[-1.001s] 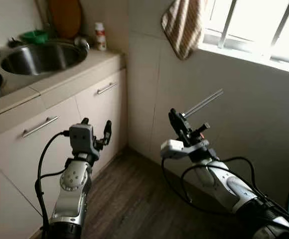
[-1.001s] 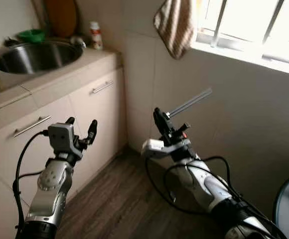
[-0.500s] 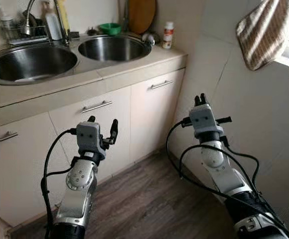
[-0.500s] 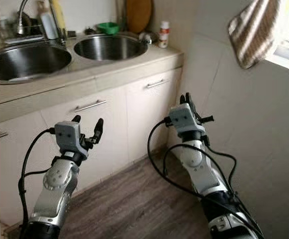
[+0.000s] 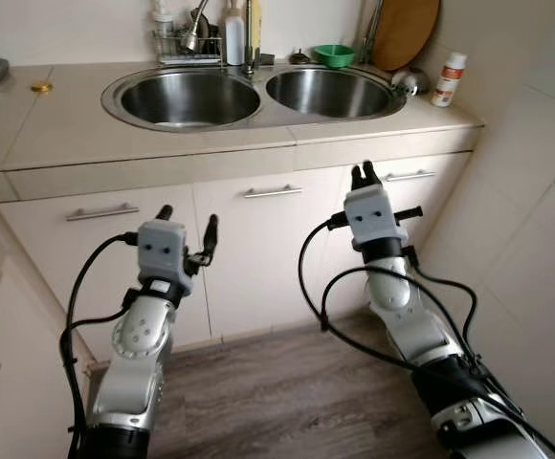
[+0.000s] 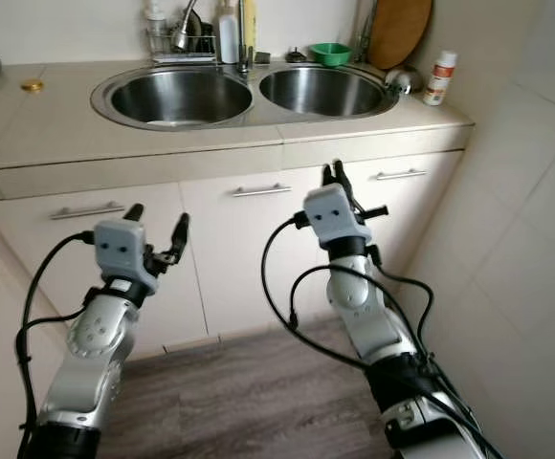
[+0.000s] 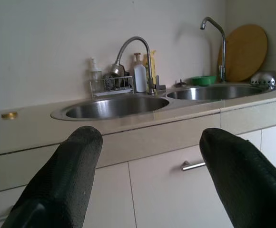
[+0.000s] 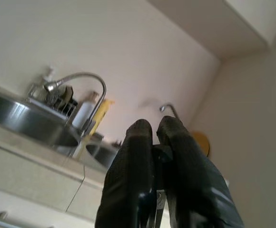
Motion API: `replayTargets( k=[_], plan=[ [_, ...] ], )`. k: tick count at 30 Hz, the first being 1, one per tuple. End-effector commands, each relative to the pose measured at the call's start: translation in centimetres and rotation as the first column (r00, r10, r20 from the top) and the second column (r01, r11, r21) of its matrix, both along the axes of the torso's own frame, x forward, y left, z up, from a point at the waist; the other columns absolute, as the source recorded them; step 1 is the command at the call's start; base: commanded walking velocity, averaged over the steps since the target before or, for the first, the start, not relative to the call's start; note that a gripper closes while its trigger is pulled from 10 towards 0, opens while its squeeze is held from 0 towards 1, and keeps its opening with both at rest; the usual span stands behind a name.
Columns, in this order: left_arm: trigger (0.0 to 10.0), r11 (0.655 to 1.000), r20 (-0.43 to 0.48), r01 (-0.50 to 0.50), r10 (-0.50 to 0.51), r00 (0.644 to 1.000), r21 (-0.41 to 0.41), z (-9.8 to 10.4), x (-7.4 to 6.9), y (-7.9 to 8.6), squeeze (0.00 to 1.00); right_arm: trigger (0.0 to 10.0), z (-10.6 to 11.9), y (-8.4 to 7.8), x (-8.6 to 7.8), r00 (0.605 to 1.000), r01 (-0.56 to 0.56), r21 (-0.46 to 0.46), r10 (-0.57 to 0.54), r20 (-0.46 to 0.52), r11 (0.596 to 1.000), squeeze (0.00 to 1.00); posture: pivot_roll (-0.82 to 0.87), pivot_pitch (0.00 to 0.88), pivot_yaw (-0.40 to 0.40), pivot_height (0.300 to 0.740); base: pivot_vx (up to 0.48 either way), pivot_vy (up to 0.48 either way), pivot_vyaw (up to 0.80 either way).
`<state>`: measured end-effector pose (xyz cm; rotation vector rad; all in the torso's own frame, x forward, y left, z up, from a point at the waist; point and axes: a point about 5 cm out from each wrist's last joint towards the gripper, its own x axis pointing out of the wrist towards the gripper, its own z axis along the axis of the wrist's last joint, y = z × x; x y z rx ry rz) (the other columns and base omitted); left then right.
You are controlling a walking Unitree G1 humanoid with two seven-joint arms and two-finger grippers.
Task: Kitchen organization
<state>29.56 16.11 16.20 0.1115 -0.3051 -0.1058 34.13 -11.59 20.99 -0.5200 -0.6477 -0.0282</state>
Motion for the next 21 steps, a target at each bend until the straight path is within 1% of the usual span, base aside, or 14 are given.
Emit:
replayTargets(
  k=[1, 2, 3, 4, 5, 6, 7, 8, 9, 10, 15, 18, 21],
  plan=[
    [10.0, 1.000, 0.083, 0.024, -0.025, 0.996, 0.007, 1.9, 0.0, -0.8, 0.00, 0.0, 3.7, 0.1, -0.3, 0.988, -0.013, -0.001, 0.013, 0.156, 1.000, 0.00, 0.08, 0.000, -0.062, 0.740, 0.352, 0.000, 0.80],
    [10.0, 1.000, 0.083, 0.024, -0.025, 0.996, 0.007, 1.9, 0.0, -0.8, 0.00, 0.0, 3.7, 0.1, -0.3, 0.988, -0.013, -0.001, 0.013, 0.156, 1.000, 0.00, 0.08, 0.000, -0.062, 0.740, 0.352, 0.000, 0.80],
    [10.0, 1.000, 0.117, 0.022, -0.023, 0.993, 0.013, 2.8, 0.1, -0.8, 0.00, 0.0, 5.6, 0.2, -0.6, 0.973, -0.033, 0.019, 0.028, 0.229, 0.999, 0.00, 0.08, 0.000, -0.062, 0.740, 0.412, 0.000, 0.80],
    [10.0, 1.000, 0.148, 0.021, -0.024, 0.989, 0.021, 3.6, 0.2, -0.8, 0.00, 0.0, 7.3, 0.2, -1.0, 0.955, -0.038, 0.053, 0.021, 0.297, 0.998, 0.00, 0.08, 0.000, -0.064, 0.740, 0.435, 0.000, 0.00],
    [10.0, 1.000, 0.148, 0.021, -0.024, 0.989, 0.021, 3.6, 0.2, -0.8, 0.00, 0.0, 7.3, 0.2, -1.0, 0.955, -0.038, 0.053, 0.021, 0.297, 0.998, 0.00, 0.08, 0.000, -0.064, 0.740, 0.435, 0.000, 0.00],
    [10.0, 1.000, 0.157, 0.021, -0.024, 0.987, 0.022, 3.9, 0.2, -0.8, 0.00, 4.5, 7.7, 0.1, -1.1, 0.951, -0.052, 0.080, 0.025, 0.307, 0.995, 0.00, 0.08, 0.000, -0.064, 0.740, 0.454, 0.000, 0.00],
    [10.0, 0.999, 0.187, 0.022, -0.026, 0.982, 0.028, 4.7, 0.2, -0.8, 0.00, 10.0, 9.5, 0.0, -1.9, 0.915, -0.067, 0.114, 0.016, 0.402, 0.991, 0.00, 0.08, 0.000, -0.066, 0.740, 0.450, 0.000, 0.00],
    [10.0, 0.999, 0.187, 0.022, -0.026, 0.982, 0.028, 4.7, 0.2, -0.8, 0.00, 10.0, 9.5, 0.0, -1.9, 0.915, -0.067, 0.114, 0.016, 0.402, 0.991, 0.00, 0.08, 0.000, -0.066, 0.740, 0.450, 0.000, 0.00],
    [10.0, 0.999, 0.208, 0.022, -0.028, 0.978, 0.031, 5.3, 0.1, -0.8, 0.00, 10.0, 10.7, 0.0, -2.4, 0.888, -0.082, 0.125, 0.016, 0.459, 0.989, 0.00, 0.08, 0.000, -0.065, 0.740, 0.446, 0.000, 0.00],
    [10.0, 0.999, 0.213, 0.022, -0.027, 0.977, 0.030, 5.4, 0.1, -0.7, 0.00, 10.0, 11.0, 0.2, -2.4, 0.885, -0.093, 0.126, 0.023, 0.465, 0.988, 0.00, 0.08, 0.000, -0.065, 0.740, 0.446, 0.000, 0.00],
    [10.0, 0.999, 0.217, 0.020, -0.026, 0.976, 0.031, 5.7, 0.1, -0.7, 0.00, 10.0, 10.9, 0.5, -2.1, 0.896, -0.101, 0.138, 0.030, 0.442, 0.985, 0.00, 0.09, 0.000, -0.068, 0.740, 0.448, 0.000, 0.00],
    [10.0, 0.999, 0.223, 0.016, -0.023, 0.975, 0.033, 6.0, 0.1, -0.6, 0.00, 10.0, 10.4, 0.7, -1.9, 0.909, -0.113, 0.149, 0.041, 0.414, 0.982, 0.00, 0.09, 0.000, -0.070, 0.740, 0.447, 0.000, 0.00],
    [10.0, 0.999, 0.223, 0.015, -0.023, 0.975, 0.035, 6.1, 0.1, -0.5, 0.00, 10.0, 10.3, 0.6, -1.9, 0.909, -0.110, 0.152, 0.037, 0.414, 0.982, 0.00, 0.09, 0.000, -0.070, 0.740, 0.450, 0.000, 0.00]
  ],
)
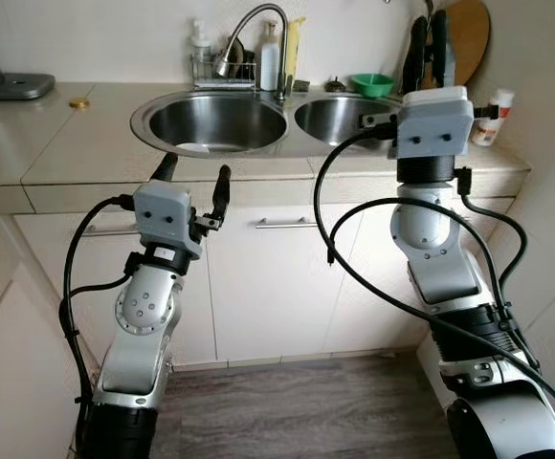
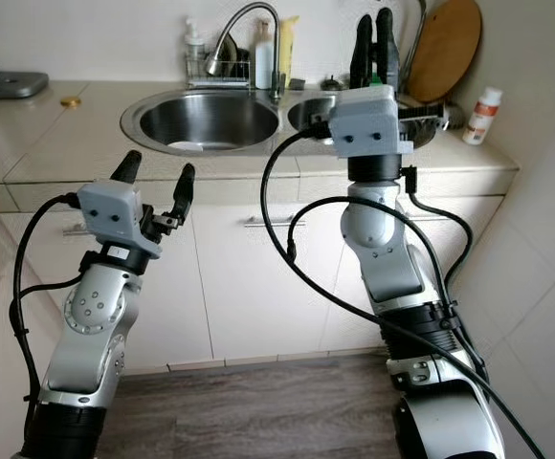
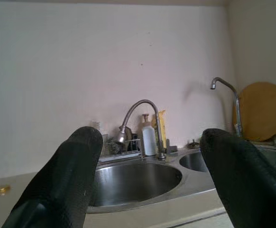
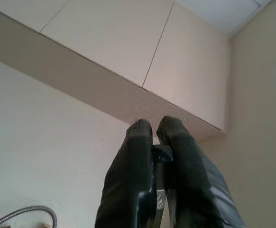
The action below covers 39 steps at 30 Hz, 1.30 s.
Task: Kitchen organization
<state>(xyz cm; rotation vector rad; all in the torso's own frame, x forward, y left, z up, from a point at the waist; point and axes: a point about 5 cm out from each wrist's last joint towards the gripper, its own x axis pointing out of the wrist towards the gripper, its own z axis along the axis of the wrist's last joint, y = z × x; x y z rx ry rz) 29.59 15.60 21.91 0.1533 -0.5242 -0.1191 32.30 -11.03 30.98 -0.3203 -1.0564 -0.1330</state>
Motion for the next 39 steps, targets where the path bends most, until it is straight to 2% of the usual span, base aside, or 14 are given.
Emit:
replayTargets(
  k=[1, 7, 10, 15, 18, 32, 34, 35, 36, 37, 38, 39],
  plan=[
    [10.0, 1.000, 0.005, -0.001, 0.001, 1.000, 0.000, 0.4, 0.0, 0.0, 0.00, 10.0, 0.3, 0.1, -0.1, 1.000, -0.008, -0.006, 0.009, 0.009, 1.000, 0.00, 0.09, 0.000, -0.070, 0.740, 0.450, 0.000, 0.00],
    [10.0, 1.000, 0.003, -0.003, 0.003, 1.000, -0.001, 0.4, 0.0, 0.0, 0.00, 10.0, 0.1, 0.0, 0.0, 1.000, -0.015, -0.001, 0.015, -0.007, 1.000, 0.00, 0.09, 0.000, -0.069, 0.740, 0.449, 0.000, 0.00],
    [10.0, 1.000, -0.007, 0.000, 0.000, 1.000, -0.003, 0.2, 0.1, -0.1, 0.00, 10.0, -1.5, 0.1, 0.7, 0.993, -0.046, 0.018, 0.047, -0.107, 0.999, 0.00, 0.09, 0.000, -0.066, 0.740, 0.447, 0.000, 0.00],
    [10.0, 1.000, -0.012, 0.001, -0.001, 1.000, -0.007, 0.2, 0.1, -0.1, 0.00, 10.0, -2.4, 0.1, 1.4, 0.980, -0.070, 0.050, 0.078, -0.181, 0.996, 0.00, 0.09, 0.000, -0.068, 0.740, 0.448, 0.000, 0.00],
    [10.0, 1.000, -0.014, -0.001, 0.001, 1.000, -0.007, 0.2, 0.1, -0.1, 0.00, 10.0, -3.5, 0.0, 2.5, 0.946, -0.109, 0.114, 0.138, -0.294, 0.988, 0.00, 0.09, 0.000, -0.071, 0.740, 0.446, 0.000, 0.00],
    [10.0, 1.000, -0.032, -0.007, 0.006, 0.999, -0.003, -0.3, 0.1, -0.1, 0.00, 10.0, -3.9, 0.2, 4.2, 0.923, -0.119, 0.108, 0.150, -0.353, 0.987, 0.00, 0.10, 0.000, -0.077, 0.740, 0.444, 0.000, 0.00],
    [10.0, 1.000, -0.049, -0.020, 0.020, 0.999, 0.005, -0.6, 0.2, -0.1, 0.00, 10.0, -4.6, 0.5, 4.9, 0.889, -0.135, 0.126, 0.176, -0.423, 0.983, 0.00, 0.11, 0.000, -0.081, 0.740, 0.000, 0.000, 0.00],
    [10.0, 1.000, -0.061, -0.027, 0.028, 0.998, 0.010, -0.8, 0.2, -0.1, 0.00, 10.0, -5.4, 0.6, 5.3, 0.858, -0.140, 0.156, 0.198, -0.474, 0.978, 0.00, 0.11, 0.000, -0.081, 0.740, 0.000, 0.000, 0.00],
    [10.0, 1.000, -0.061, -0.027, 0.028, 0.998, 0.010, -0.8, 0.2, -0.1, 0.00, 10.0, -5.4, 0.6, 5.3, 0.858, -0.140, 0.156, 0.198, -0.474, 0.978, 0.00, 0.11, 0.000, -0.081, 0.740, 0.000, 0.000, 0.00],
    [10.0, 0.999, -0.072, -0.034, 0.035, 0.997, 0.012, -0.9, 0.3, -0.1, 0.00, 10.0, -6.0, 0.5, 5.6, 0.839, -0.134, 0.192, 0.214, -0.501, 0.972, 0.00, 0.11, 0.000, -0.081, 0.740, 0.000, 0.000, 0.00],
    [10.0, 0.999, -0.073, -0.035, 0.036, 0.997, 0.013, -1.0, 0.3, -0.2, 0.00, 10.0, -6.3, 0.3, 5.7, 0.825, -0.127, 0.219, 0.226, -0.518, 0.967, 1.00, 0.11, 0.000, -0.085, 0.740, 0.000, 0.000, 0.00],
    [10.0, 0.999, -0.072, -0.033, 0.034, 0.997, 0.015, -1.0, 0.2, -0.2, 0.00, 10.0, -6.8, 0.3, 5.8, 0.810, -0.130, 0.232, 0.239, -0.536, 0.964, 1.00, 0.11, 0.000, -0.085, 0.740, 0.000, 0.000, 0.00]
  ],
)
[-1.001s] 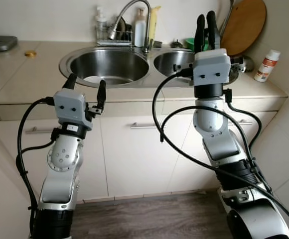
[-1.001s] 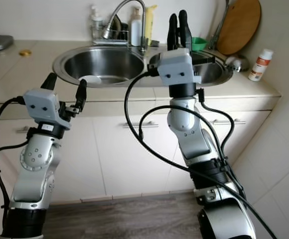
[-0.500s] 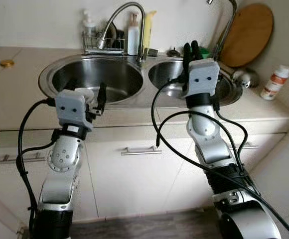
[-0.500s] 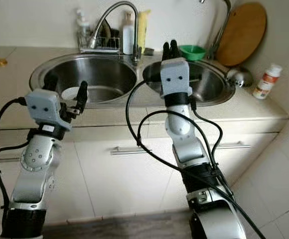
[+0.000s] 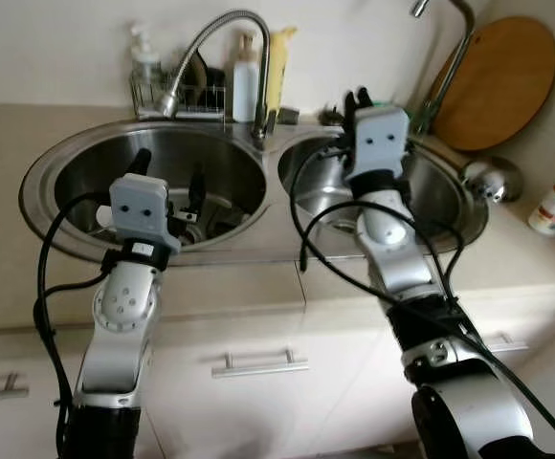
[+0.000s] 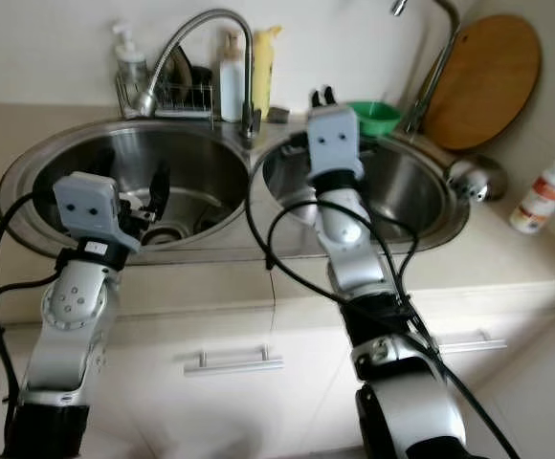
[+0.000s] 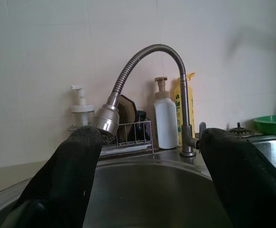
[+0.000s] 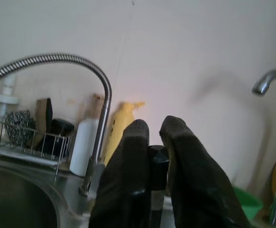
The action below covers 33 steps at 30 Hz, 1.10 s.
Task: Kitchen organization
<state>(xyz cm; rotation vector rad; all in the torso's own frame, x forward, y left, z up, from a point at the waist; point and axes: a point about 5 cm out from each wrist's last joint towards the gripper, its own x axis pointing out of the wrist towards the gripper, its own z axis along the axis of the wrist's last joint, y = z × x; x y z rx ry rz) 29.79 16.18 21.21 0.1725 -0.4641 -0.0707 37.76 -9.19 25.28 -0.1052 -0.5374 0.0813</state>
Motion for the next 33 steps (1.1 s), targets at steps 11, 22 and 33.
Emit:
replayTargets(
  k=[11, 22, 33],
  plan=[
    [10.0, 0.999, -0.031, 0.036, -0.036, 0.999, 0.013, -0.6, 0.1, -1.1, 0.00, 10.0, -1.8, -2.1, 0.1, 0.998, 0.022, -0.001, -0.022, -0.059, 1.000, 1.00, 0.10, 0.000, -0.074, 0.740, 0.000, 0.000, 0.00],
    [10.0, 0.999, -0.046, 0.052, -0.052, 0.998, -0.003, -0.8, -0.1, -1.3, 0.00, 10.0, -1.3, -2.8, -1.3, 1.000, -0.001, 0.098, 0.004, -0.028, 0.995, 1.00, 0.09, 0.000, -0.075, 0.740, 0.000, 0.000, 0.00],
    [10.0, 0.995, -0.027, 0.101, -0.102, 0.994, -0.009, -0.4, -0.5, -1.9, 0.00, 10.0, -2.2, -3.8, -3.6, 0.999, 0.010, 0.103, -0.006, -0.042, 0.995, 0.00, 0.09, 0.000, -0.077, 0.740, 0.000, 0.218, 0.00]
  ],
)
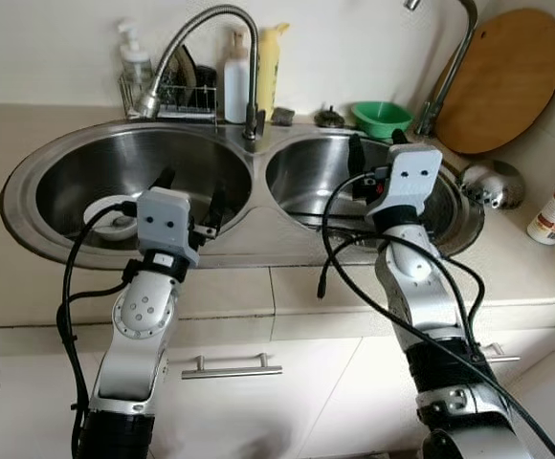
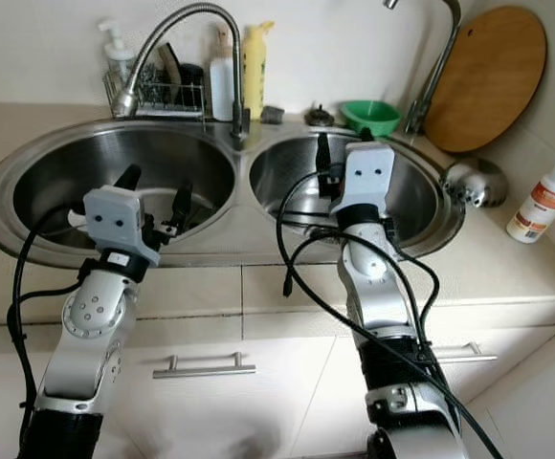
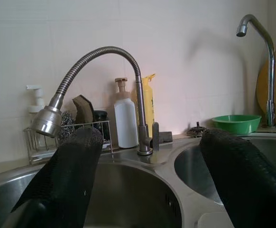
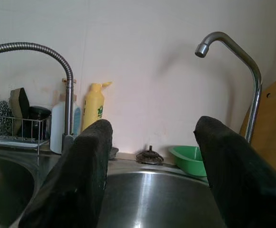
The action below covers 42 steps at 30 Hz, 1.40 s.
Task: Kitchen organization
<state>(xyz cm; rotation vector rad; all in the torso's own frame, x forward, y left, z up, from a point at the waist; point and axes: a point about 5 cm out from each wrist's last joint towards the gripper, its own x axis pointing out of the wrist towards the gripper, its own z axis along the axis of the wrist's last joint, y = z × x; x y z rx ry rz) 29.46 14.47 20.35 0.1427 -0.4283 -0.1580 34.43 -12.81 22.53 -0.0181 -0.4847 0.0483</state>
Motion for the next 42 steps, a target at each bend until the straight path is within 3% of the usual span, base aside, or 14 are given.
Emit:
replayTargets(
  k=[1, 16, 18, 29, 35, 42],
  plan=[
    [10.0, 1.000, 0.016, 0.015, -0.015, 1.000, 0.001, 0.4, -0.2, -0.2, 0.00, 10.0, 0.5, -0.2, -0.3, 1.000, -0.003, 0.013, 0.003, 0.012, 1.000, 0.00, 0.09, 0.000, -0.077, 0.740, 0.000, 0.480, 0.00],
    [10.0, 0.998, 0.022, 0.062, -0.063, 0.998, 0.018, 0.2, -0.5, -1.0, 0.00, 10.0, -0.3, 0.5, -1.6, 1.000, -0.014, -0.032, 0.014, 0.002, 0.999, 0.00, 0.09, 0.000, -0.080, 0.740, 0.000, 0.480, 0.00],
    [10.0, 0.998, 0.019, 0.056, -0.056, 0.998, 0.008, 0.2, -0.5, -1.0, 0.00, 10.0, -0.6, 0.2, -1.7, 0.999, 0.038, 0.006, -0.038, 0.001, 0.999, 0.00, 0.10, 0.000, -0.079, 0.740, 0.000, 0.480, 0.00],
    [10.0, 0.998, 0.013, 0.066, -0.066, 0.998, 0.014, 0.0, -0.7, -1.2, 0.00, 10.0, -1.8, -0.1, -2.5, 0.999, 0.015, 0.003, -0.015, -0.033, 1.000, 0.00, 0.08, 0.000, -0.067, 0.740, 0.000, 0.479, 0.00],
    [10.0, 0.998, 0.048, 0.069, -0.069, 0.996, 0.011, 0.3, -0.9, -1.2, 0.00, 10.0, -2.3, -0.3, -3.0, 0.999, -0.004, -0.022, 0.003, -0.043, 1.000, 0.00, 0.08, 0.000, -0.066, 0.740, 0.000, 0.000, 0.00],
    [10.0, 0.995, 0.046, 0.083, -0.086, 0.995, 0.051, 0.0, -1.0, -1.6, 0.00, 10.0, -2.7, -0.7, -3.6, 0.999, -0.010, -0.045, 0.008, -0.045, 0.999, 0.00, 0.07, 0.000, -0.061, 0.740, 0.000, -0.035, -0.69]
  ],
)
